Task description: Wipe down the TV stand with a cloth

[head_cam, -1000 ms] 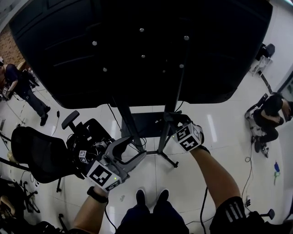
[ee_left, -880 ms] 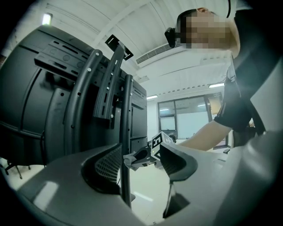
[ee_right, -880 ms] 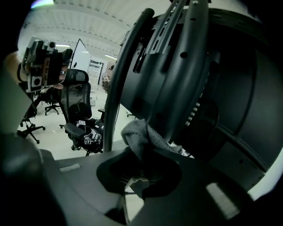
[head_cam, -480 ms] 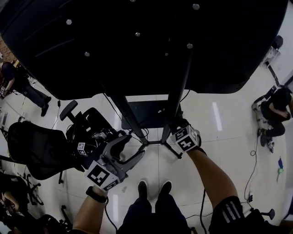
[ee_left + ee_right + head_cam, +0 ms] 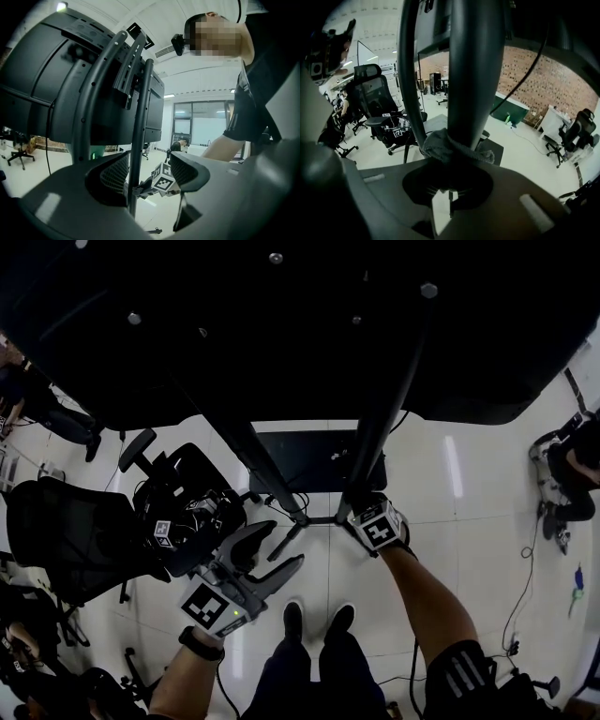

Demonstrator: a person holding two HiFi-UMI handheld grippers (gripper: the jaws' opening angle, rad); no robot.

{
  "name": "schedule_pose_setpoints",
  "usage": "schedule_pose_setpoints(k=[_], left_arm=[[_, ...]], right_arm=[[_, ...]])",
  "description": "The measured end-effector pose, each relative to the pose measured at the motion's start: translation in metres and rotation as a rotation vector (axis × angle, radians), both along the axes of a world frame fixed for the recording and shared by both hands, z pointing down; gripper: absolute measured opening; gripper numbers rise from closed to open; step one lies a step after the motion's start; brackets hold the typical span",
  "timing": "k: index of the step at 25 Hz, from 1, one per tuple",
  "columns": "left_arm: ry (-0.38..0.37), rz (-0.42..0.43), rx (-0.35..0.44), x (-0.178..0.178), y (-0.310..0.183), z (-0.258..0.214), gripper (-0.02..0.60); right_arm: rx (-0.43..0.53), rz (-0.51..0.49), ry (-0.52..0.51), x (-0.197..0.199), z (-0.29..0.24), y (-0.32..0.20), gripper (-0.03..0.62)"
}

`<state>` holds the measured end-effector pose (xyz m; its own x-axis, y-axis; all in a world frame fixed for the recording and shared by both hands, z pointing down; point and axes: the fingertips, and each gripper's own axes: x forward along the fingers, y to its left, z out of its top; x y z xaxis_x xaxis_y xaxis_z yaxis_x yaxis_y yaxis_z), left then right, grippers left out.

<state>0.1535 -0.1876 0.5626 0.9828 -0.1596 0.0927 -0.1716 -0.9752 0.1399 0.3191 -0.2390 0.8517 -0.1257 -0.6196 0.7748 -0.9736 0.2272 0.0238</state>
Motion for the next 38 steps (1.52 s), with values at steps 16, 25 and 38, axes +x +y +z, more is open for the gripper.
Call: schedule_pose_setpoints(k=[16,25,38], left_arm=[[0.020,-0.034,0.033,-0.009,-0.005,-0.017,0.305],[0.104,-0.084,0.144,-0.043,0.011,-0.104,0.305],[0.200,-0.175,0.348,-0.093,0.036,-0.228,0.305]], right_arm=[[0.065,-0.049,-0.095,-0.034,-0.043,0.008,0.034],[0.422,-0.181,-0.102,-0.084,-0.264,0.001,0.034],[0.881,-0.400,0.068,-0.153,-0.585,-0.011,0.034]])
